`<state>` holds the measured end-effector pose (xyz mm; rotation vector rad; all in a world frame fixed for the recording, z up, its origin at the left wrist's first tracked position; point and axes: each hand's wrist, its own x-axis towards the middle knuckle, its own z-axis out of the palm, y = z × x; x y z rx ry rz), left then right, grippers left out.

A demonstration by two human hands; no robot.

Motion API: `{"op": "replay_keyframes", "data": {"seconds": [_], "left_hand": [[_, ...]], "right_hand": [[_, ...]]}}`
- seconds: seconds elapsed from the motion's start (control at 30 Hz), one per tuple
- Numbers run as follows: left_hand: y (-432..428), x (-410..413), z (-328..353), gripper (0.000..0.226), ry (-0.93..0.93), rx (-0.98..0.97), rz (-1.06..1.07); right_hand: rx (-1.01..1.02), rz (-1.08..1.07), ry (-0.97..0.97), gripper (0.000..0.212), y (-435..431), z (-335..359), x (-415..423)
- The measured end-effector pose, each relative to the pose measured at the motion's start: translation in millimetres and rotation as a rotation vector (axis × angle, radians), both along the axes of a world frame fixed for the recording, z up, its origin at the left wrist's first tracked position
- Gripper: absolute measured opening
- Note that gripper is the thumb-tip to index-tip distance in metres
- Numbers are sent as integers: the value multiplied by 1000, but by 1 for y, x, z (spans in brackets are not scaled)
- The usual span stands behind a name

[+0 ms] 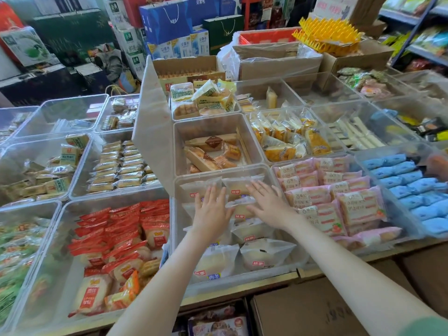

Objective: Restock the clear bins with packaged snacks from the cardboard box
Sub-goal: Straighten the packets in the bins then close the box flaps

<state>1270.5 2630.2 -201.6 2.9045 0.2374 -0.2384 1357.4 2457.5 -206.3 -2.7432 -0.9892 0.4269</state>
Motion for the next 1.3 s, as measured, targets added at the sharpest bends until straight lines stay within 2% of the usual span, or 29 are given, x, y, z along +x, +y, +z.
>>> {"op": "replay_keyframes", "data": {"seconds": [0.27,0.47,0.63,0.83,1.07,1.3], "left_hand": [[-83,-6,18,58,-46,-100,-170],[-138,-15,16,50,-95,-121,-306],[-171,-28,18,45,-59,-107,-328],[-209,-21,18,42,-31,-74,-243],[-263,29,23,35,-141,-99,5],[-275,57,19,37,-174,-130,157]], "right_hand": [[93,-216,-73,58,-102,20,-44],[99,-423,-38,59,-181,21,-73],[79,-493,13,57,-220,18,-79],[101,-457,17,53,-260,17,-57],[148,-364,41,48,-312,19,33],[81,-267,50,41,-302,11,97]]}}
